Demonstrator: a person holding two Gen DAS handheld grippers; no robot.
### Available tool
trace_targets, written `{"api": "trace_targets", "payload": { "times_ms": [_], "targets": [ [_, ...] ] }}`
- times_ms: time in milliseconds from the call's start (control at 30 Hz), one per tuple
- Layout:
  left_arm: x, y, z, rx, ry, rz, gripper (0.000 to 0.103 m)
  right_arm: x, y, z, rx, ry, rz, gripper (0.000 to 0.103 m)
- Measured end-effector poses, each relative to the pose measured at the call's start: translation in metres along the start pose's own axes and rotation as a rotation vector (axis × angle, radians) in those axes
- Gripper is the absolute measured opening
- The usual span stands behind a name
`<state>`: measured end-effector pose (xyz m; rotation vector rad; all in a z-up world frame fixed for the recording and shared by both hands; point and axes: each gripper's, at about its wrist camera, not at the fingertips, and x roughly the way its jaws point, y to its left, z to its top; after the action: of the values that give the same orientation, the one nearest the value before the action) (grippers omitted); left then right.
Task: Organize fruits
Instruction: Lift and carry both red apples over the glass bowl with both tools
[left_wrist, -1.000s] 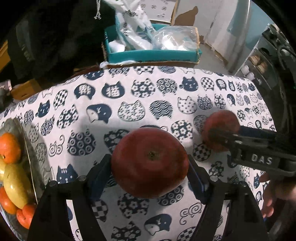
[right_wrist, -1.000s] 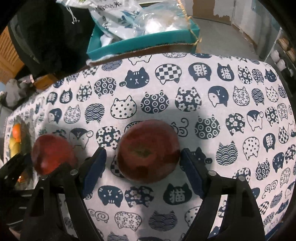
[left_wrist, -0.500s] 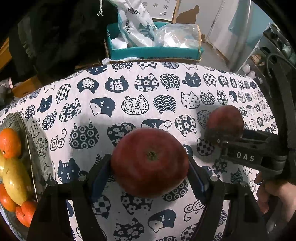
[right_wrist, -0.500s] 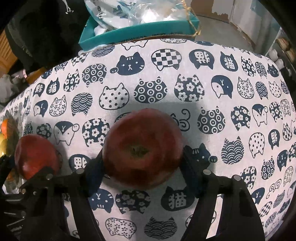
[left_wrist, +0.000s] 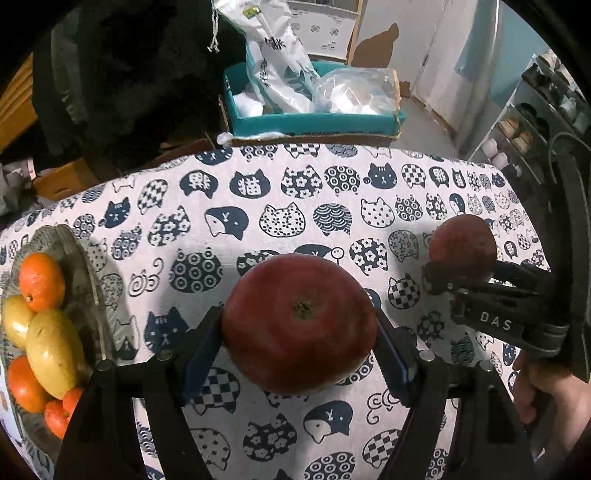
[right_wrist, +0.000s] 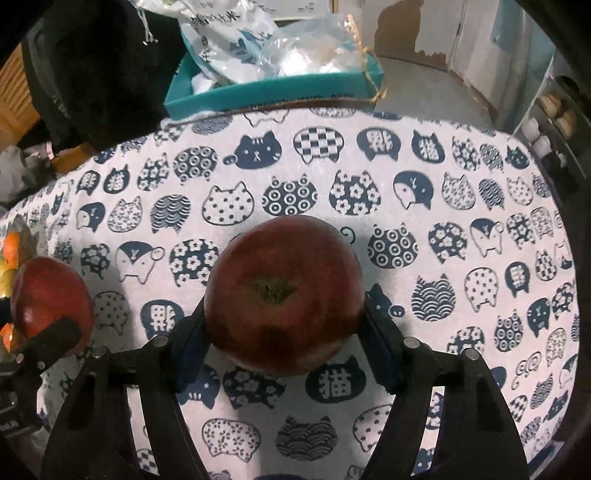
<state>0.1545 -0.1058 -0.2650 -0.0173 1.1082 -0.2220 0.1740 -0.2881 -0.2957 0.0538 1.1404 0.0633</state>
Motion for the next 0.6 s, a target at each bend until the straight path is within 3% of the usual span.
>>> {"api": "trace_targets", "payload": {
  "times_ms": [600],
  "targets": [
    [-0.080,0.002,0.005,0.014,-0.151,0.032,0.079,-0.102,0.023,0.007,-0.052,-0.177,-0.011,0.073]
  ]
}}
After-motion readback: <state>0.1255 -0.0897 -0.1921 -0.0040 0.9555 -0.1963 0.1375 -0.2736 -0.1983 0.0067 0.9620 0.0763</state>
